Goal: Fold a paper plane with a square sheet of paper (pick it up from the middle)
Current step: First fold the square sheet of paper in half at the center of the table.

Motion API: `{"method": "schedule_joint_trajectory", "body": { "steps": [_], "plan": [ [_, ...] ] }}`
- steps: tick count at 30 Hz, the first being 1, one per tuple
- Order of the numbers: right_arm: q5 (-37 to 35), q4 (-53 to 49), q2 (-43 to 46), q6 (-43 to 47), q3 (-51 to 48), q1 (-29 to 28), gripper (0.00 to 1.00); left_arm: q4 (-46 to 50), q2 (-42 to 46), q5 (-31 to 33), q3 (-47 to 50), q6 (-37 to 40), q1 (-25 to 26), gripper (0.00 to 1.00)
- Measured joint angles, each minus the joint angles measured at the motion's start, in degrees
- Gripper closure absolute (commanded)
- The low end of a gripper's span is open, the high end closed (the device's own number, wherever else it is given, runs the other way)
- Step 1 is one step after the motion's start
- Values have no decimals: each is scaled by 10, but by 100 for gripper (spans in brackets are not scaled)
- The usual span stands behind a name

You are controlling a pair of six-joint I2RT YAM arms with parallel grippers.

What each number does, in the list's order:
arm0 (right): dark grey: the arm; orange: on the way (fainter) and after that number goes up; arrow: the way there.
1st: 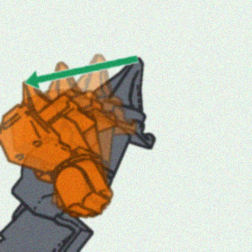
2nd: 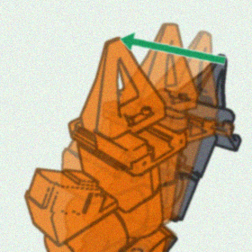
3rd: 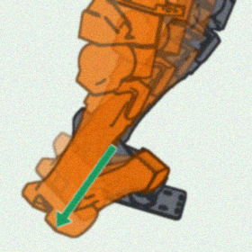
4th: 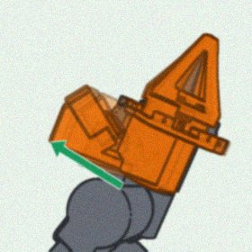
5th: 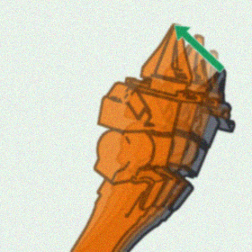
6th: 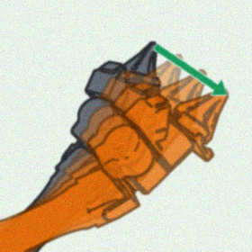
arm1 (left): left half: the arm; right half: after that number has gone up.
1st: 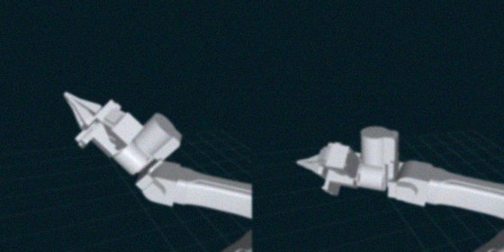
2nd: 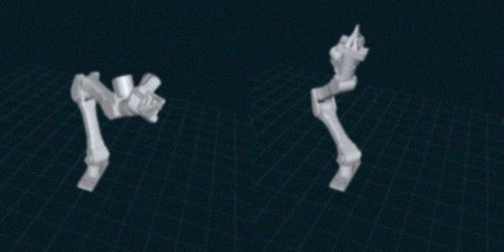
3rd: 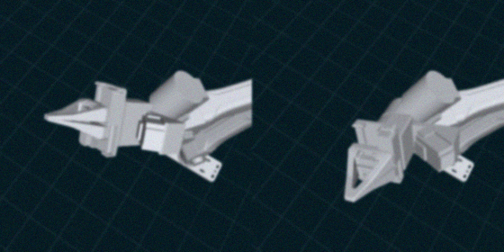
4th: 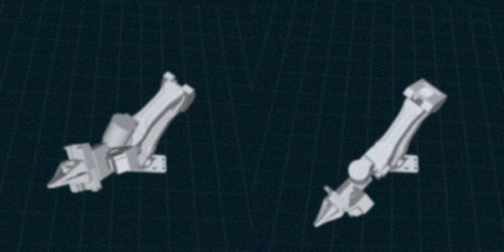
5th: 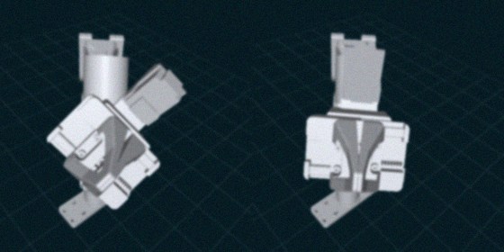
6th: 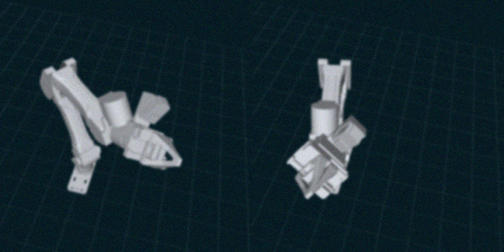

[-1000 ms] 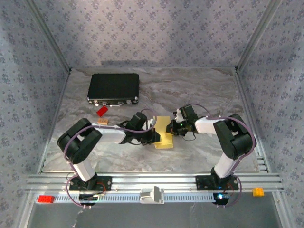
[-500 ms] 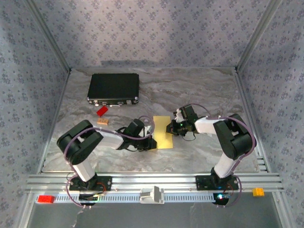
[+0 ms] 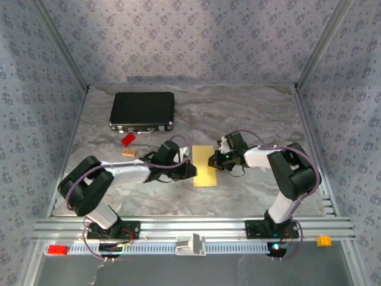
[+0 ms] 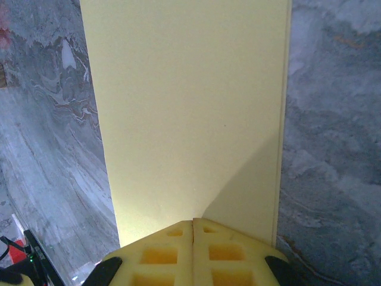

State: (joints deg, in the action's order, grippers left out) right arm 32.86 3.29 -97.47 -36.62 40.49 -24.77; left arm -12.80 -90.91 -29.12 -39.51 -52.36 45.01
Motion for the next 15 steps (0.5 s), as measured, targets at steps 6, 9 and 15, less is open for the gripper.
{"method": "schedule_joint_trajectory", "body": {
  "steps": [6,9,15],
  "plan": [
    [0,0,1,0,0,0,100,-18,-84,-7,-23,0,-13,93],
    [-2,0,2,0,-2,-1,100,-28,-106,-21,-18,0,-15,93],
    [-5,0,3,0,-2,-1,100,-19,-88,-22,0,20,-6,92]
  ]
}}
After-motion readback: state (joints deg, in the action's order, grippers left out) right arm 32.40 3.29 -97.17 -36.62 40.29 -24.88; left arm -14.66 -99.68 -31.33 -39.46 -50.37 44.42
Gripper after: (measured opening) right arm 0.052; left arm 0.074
